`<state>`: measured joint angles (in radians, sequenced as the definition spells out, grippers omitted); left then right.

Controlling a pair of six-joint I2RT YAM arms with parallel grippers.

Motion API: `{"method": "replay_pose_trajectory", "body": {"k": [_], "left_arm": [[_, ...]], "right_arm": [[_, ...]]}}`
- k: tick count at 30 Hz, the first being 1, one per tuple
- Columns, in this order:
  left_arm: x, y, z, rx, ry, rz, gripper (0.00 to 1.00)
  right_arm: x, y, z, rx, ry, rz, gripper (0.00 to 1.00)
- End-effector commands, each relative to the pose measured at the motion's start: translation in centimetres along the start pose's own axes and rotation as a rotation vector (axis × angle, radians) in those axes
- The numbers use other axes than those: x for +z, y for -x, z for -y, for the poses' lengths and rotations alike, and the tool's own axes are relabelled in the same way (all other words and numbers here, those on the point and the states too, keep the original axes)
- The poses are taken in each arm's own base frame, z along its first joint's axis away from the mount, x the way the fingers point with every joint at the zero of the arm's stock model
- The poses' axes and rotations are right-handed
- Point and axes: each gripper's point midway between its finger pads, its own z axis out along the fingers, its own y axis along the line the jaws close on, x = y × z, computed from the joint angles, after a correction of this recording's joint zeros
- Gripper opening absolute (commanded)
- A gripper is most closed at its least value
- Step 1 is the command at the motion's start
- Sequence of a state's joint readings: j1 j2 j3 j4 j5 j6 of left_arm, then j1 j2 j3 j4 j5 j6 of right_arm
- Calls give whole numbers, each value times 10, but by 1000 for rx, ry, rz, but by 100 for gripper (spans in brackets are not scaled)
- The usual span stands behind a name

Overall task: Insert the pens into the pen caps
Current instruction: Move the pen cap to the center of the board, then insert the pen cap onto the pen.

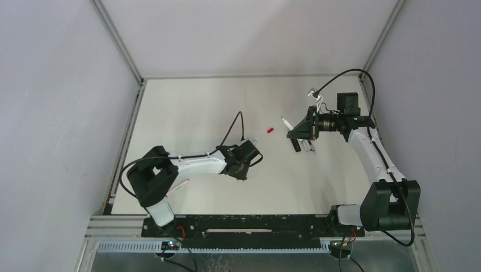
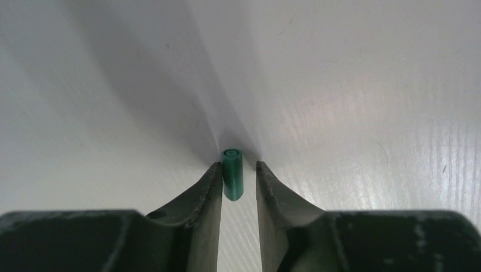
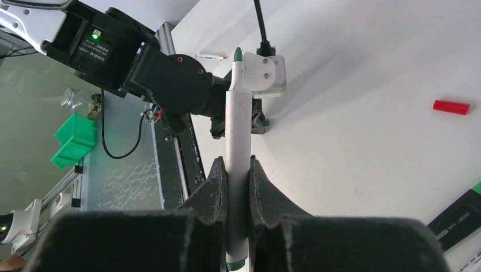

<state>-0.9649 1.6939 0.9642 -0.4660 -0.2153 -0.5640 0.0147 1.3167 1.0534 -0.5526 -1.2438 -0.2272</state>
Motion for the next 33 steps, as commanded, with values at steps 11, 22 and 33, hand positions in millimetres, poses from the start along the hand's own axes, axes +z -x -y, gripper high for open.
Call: {"method": "replay_pose_trajectory", "body": {"k": [11,22,33], "left_arm": [[22,-74,-25,117,88,-328,25],[12,-86,-33,196,110,-440,25],[9,-94,-34,219,104,-494,25]], "right_arm": [[-3,13,-8,-58,35,22,0],[-4,15,-12,-64,40,26,0],[-5,15,-14,-67,46,28,0]]}}
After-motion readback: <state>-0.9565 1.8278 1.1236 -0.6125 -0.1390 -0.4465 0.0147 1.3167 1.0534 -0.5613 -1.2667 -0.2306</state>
